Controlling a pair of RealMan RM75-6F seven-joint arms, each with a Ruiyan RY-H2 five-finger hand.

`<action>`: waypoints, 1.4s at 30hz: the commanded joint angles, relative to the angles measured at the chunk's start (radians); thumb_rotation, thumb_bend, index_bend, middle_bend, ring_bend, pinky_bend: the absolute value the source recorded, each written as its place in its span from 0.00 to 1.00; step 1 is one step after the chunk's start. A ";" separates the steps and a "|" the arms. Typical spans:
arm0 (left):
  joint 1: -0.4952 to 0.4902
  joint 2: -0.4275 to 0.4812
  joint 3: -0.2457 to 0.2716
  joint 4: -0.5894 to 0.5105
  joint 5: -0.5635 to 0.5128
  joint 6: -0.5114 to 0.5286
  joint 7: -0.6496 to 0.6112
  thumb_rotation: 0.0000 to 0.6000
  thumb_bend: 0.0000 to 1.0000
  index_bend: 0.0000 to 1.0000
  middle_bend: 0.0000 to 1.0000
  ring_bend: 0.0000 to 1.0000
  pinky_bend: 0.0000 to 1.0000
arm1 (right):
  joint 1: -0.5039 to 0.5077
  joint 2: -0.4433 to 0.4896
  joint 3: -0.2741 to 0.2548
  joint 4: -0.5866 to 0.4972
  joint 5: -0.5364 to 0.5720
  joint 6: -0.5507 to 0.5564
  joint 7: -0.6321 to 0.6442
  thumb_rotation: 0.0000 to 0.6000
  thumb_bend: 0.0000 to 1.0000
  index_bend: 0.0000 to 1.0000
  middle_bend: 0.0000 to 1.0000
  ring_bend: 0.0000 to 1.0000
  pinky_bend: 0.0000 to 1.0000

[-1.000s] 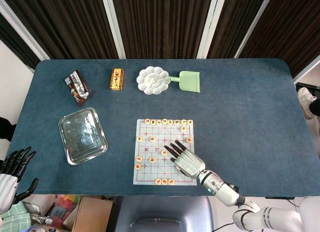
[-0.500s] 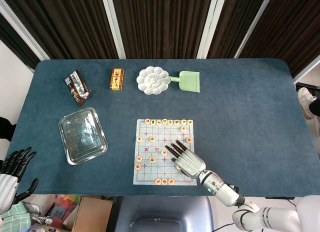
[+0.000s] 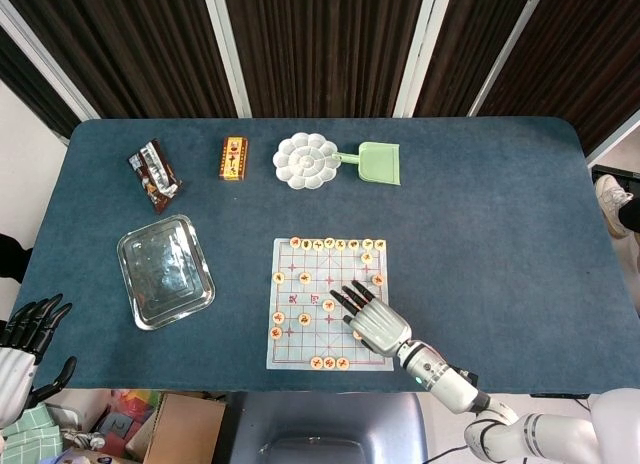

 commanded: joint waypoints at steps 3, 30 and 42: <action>0.000 0.000 0.001 0.000 0.001 0.000 0.001 1.00 0.42 0.00 0.00 0.00 0.08 | 0.002 0.006 -0.001 -0.011 0.001 0.009 0.009 1.00 0.44 0.64 0.05 0.00 0.00; 0.016 0.014 -0.002 0.008 0.003 0.037 -0.037 1.00 0.42 0.00 0.00 0.00 0.08 | 0.057 -0.073 0.025 -0.102 0.079 -0.017 -0.083 1.00 0.44 0.64 0.06 0.00 0.00; 0.015 0.014 -0.003 0.006 0.002 0.032 -0.032 1.00 0.42 0.00 0.00 0.00 0.08 | 0.069 -0.089 0.016 -0.087 0.123 -0.027 -0.124 1.00 0.44 0.62 0.06 0.00 0.00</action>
